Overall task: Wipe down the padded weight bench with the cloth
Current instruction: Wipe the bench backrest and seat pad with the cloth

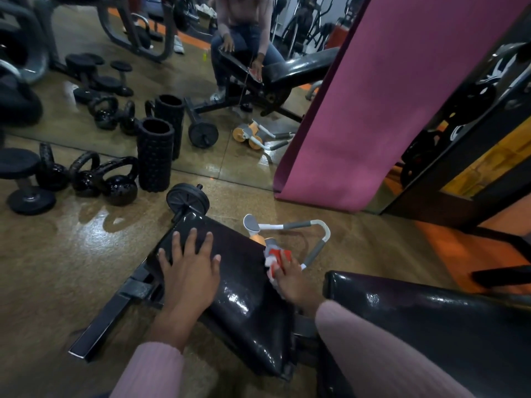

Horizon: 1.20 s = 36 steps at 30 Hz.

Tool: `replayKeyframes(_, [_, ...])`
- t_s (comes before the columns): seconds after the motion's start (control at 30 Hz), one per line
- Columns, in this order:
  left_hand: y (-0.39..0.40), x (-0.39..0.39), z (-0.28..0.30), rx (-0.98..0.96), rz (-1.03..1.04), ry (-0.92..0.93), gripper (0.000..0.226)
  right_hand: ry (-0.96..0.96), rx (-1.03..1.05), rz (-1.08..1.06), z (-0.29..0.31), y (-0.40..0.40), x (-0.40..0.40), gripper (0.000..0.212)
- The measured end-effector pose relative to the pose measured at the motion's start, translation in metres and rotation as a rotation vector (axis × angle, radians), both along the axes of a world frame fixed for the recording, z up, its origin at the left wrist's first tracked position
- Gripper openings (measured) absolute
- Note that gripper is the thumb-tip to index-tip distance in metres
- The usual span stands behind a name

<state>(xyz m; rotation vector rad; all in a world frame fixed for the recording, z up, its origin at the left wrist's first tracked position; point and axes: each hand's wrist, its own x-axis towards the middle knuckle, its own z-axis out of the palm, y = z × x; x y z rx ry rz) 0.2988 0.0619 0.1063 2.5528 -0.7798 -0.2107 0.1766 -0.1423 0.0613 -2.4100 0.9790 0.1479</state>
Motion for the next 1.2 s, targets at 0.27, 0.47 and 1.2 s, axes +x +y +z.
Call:
replayKeyframes(0.27, [0.001,0.003,0.006,-0.028,0.016,0.037,0.054,-0.109,-0.242,0.445,0.009,0.046,0.015,0.067])
replayKeyframes(0.47, [0.013,0.007,0.003,-0.119,-0.009,0.033,0.051,-0.021,0.0,-0.031,0.0,-0.004,-0.01,0.065])
replayKeyframes(1.2, [0.015,0.016,0.01,-0.345,0.025,0.068,0.043,-0.043,-0.169,0.408,0.035,0.081,0.106,0.065])
